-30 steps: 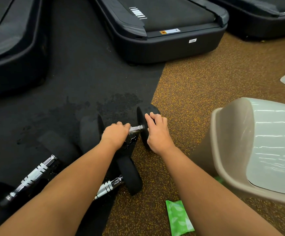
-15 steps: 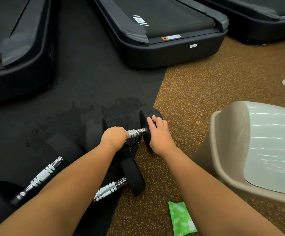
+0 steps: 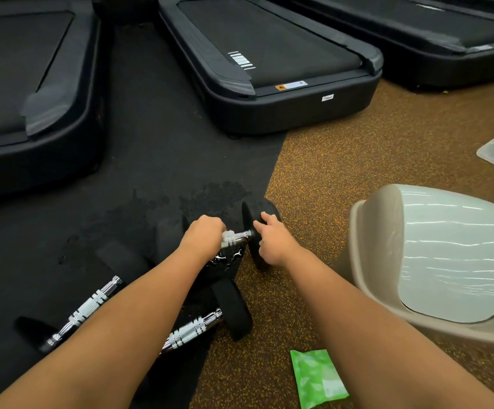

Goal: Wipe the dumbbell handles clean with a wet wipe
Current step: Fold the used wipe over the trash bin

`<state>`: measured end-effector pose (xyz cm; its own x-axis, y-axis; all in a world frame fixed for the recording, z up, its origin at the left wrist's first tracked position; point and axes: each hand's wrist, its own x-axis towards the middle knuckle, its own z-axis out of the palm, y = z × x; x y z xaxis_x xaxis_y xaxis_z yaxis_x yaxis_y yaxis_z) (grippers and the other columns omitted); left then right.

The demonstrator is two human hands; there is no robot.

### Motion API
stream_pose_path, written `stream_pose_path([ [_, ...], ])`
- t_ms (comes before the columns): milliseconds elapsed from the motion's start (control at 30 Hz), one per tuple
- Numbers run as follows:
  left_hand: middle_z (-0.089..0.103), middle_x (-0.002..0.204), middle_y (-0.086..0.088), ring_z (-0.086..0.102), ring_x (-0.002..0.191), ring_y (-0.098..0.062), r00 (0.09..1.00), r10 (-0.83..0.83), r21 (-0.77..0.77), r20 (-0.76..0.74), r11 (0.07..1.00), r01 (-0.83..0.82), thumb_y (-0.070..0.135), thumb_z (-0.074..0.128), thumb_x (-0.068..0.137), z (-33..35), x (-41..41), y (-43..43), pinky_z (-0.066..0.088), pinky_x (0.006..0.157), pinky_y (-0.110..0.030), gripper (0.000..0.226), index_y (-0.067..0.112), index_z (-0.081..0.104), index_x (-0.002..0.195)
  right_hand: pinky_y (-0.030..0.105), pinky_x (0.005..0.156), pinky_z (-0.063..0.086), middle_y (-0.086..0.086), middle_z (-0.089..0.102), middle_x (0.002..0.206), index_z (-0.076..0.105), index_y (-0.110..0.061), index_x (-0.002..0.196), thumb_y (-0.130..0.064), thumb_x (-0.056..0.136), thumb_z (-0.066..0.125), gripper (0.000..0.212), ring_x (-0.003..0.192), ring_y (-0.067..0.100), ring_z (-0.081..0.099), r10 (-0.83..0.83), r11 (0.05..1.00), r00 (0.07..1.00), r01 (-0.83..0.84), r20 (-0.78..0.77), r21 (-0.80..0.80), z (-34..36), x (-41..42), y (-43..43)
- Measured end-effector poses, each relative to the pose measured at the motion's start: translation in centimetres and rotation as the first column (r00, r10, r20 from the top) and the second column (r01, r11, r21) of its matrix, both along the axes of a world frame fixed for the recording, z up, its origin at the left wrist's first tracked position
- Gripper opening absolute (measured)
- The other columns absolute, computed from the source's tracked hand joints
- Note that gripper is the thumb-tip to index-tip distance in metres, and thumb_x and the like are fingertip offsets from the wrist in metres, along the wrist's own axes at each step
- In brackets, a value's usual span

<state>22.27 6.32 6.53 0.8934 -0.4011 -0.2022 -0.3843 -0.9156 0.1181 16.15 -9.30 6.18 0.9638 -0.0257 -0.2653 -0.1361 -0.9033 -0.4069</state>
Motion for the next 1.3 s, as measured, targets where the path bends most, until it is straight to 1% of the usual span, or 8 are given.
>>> stream_pose_path([
  [167, 0.068, 0.102, -0.013, 0.063, 0.095, -0.033, 0.997, 0.062, -0.180, -0.039, 0.981, -0.068, 0.013, 0.050, 0.092, 2.3, -1.7, -0.7, 0.054, 0.079, -0.037, 0.026, 0.017, 0.069, 0.109, 0.030, 0.110, 0.025, 0.013, 0.035, 0.145, 0.035, -0.010, 0.142, -0.006, 0.092, 0.048, 0.052, 0.133, 0.028, 0.034, -0.114, 0.983, 0.989, 0.098, 0.095, 0.155, 1.5, -1.3, 0.2],
  [367, 0.065, 0.097, -0.012, 0.060, 0.087, -0.027, 0.997, 0.045, -0.358, -0.069, 0.931, -0.067, 0.016, 0.047, 0.097, 4.9, -4.2, -1.3, 0.047, 0.071, -0.034, 0.022, 0.015, 0.065, 0.110, 0.029, 0.104, 0.036, 0.008, 0.052, 0.135, 0.043, -0.014, 0.138, -0.010, 0.089, 0.059, 0.052, 0.123, 0.022, 0.049, -0.291, 0.894, 0.945, 0.212, 0.152, 0.395, 3.6, -2.9, 0.6],
  [500, 0.062, 0.086, -0.003, 0.056, 0.078, -0.020, 0.994, 0.063, -0.489, -0.085, 0.867, -0.097, 0.013, 0.051, 0.094, 7.8, -6.2, -1.7, 0.040, 0.064, -0.027, 0.017, 0.020, 0.064, 0.103, 0.026, 0.091, 0.044, 0.007, 0.058, 0.124, 0.046, -0.015, 0.135, -0.004, 0.085, 0.063, 0.054, 0.107, 0.017, 0.056, -0.394, 0.743, 0.914, 0.255, 0.096, 0.619, 5.8, -4.6, 0.8],
  [567, 0.064, 0.088, 0.000, 0.058, 0.078, -0.017, 0.993, 0.067, -0.545, -0.095, 0.831, -0.109, 0.012, 0.055, 0.092, 9.2, -7.1, -1.8, 0.042, 0.063, -0.026, 0.014, 0.022, 0.062, 0.099, 0.024, 0.076, 0.046, 0.007, 0.062, 0.118, 0.049, -0.019, 0.132, -0.002, 0.084, 0.063, 0.053, 0.094, 0.017, 0.059, -0.420, 0.633, 0.906, 0.251, 0.052, 0.732, 6.8, -5.5, 1.0],
  [667, 0.065, 0.086, -0.001, 0.060, 0.077, -0.019, 0.991, 0.075, -0.639, -0.111, 0.759, -0.130, 0.010, 0.059, 0.087, 11.0, -8.7, -2.0, 0.049, 0.065, -0.032, 0.012, 0.021, 0.056, 0.090, 0.032, 0.071, 0.050, 0.009, 0.066, 0.105, 0.053, -0.020, 0.124, 0.002, 0.084, 0.059, 0.046, 0.090, 0.021, 0.063, -0.442, 0.485, 0.897, 0.222, 0.018, 0.846, 8.9, -7.2, 0.8],
  [833, 0.066, 0.080, 0.000, 0.060, 0.073, -0.016, 0.994, 0.069, -0.715, -0.089, 0.690, -0.112, 0.008, 0.065, 0.081, 13.9, -11.1, -2.4, 0.052, 0.068, -0.033, 0.014, 0.021, 0.060, 0.080, 0.037, 0.070, 0.059, 0.015, 0.067, 0.098, 0.062, -0.015, 0.100, 0.006, 0.083, 0.059, 0.027, 0.084, 0.024, 0.069, -0.452, 0.414, 0.890, 0.158, 0.052, 0.896, 12.6, -10.0, 0.1],
  [1000, 0.067, 0.079, 0.002, 0.061, 0.072, -0.014, 0.992, 0.030, -0.798, -0.126, 0.591, -0.119, 0.008, 0.069, 0.082, 16.7, -13.4, -3.1, 0.054, 0.067, -0.032, 0.015, 0.022, 0.068, 0.081, 0.025, 0.057, 0.056, 0.012, 0.067, 0.085, 0.064, -0.004, 0.093, 0.003, 0.083, 0.063, 0.011, 0.076, 0.018, 0.069, -0.506, 0.361, 0.859, 0.124, 0.082, 0.925, 15.2, -12.6, -0.8],
  [1300, 0.069, 0.080, 0.002, 0.065, 0.076, -0.016, 0.997, -0.021, -0.850, -0.081, 0.523, -0.058, 0.016, 0.077, 0.078, 20.7, -17.6, -5.2, 0.057, 0.072, -0.034, 0.014, 0.029, 0.074, 0.079, 0.035, 0.065, 0.055, 0.015, 0.070, 0.081, 0.069, -0.007, 0.080, 0.005, 0.078, 0.068, 0.012, 0.076, 0.026, 0.068, -0.603, 0.273, 0.792, 0.097, 0.092, 0.957, 18.4, -16.8, -3.6],
])
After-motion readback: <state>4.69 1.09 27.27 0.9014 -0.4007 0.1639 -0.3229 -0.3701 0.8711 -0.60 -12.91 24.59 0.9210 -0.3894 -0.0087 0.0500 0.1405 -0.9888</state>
